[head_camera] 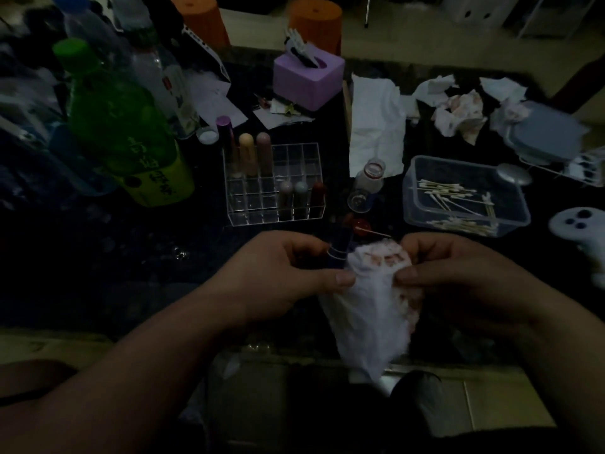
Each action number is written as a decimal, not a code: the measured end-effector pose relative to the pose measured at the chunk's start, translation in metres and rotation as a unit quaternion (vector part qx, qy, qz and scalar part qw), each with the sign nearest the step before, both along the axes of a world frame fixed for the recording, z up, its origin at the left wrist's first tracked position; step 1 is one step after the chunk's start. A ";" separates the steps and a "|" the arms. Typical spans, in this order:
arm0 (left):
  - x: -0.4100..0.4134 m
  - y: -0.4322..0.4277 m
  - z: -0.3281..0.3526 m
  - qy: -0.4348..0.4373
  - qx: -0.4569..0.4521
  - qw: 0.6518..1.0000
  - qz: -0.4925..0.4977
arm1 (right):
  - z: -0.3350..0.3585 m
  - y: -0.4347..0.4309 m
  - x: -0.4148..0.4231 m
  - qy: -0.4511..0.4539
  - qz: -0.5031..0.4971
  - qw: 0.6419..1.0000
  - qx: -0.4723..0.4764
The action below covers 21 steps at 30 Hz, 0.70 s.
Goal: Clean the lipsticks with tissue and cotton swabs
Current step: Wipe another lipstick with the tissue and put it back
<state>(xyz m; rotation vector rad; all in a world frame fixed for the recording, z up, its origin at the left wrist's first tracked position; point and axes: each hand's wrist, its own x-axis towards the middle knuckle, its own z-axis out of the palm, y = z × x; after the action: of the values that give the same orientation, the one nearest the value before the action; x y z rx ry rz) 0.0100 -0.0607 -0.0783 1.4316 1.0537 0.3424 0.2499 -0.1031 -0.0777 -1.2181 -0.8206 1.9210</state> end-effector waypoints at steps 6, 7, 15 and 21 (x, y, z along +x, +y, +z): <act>0.004 -0.006 0.007 -0.046 -0.046 0.998 -0.007 | 0.003 -0.008 -0.011 -0.021 0.000 1.000 -0.010; 0.004 -0.007 0.008 -0.045 -0.052 0.998 -0.010 | 0.002 -0.009 -0.015 -0.036 -0.012 0.999 -0.008; 0.006 -0.013 0.007 0.070 0.128 0.987 0.066 | 0.005 -0.015 -0.022 -0.311 -0.093 0.935 0.139; 0.016 -0.026 0.011 -0.069 0.021 0.995 0.075 | 0.009 -0.022 -0.043 -0.261 -0.160 0.937 0.166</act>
<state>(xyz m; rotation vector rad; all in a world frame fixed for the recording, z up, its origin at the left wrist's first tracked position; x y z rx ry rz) 0.0256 -0.0870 -0.0671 1.3475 1.0485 0.5678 0.2073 -0.1252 -0.0688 -1.5532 -1.0852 1.1500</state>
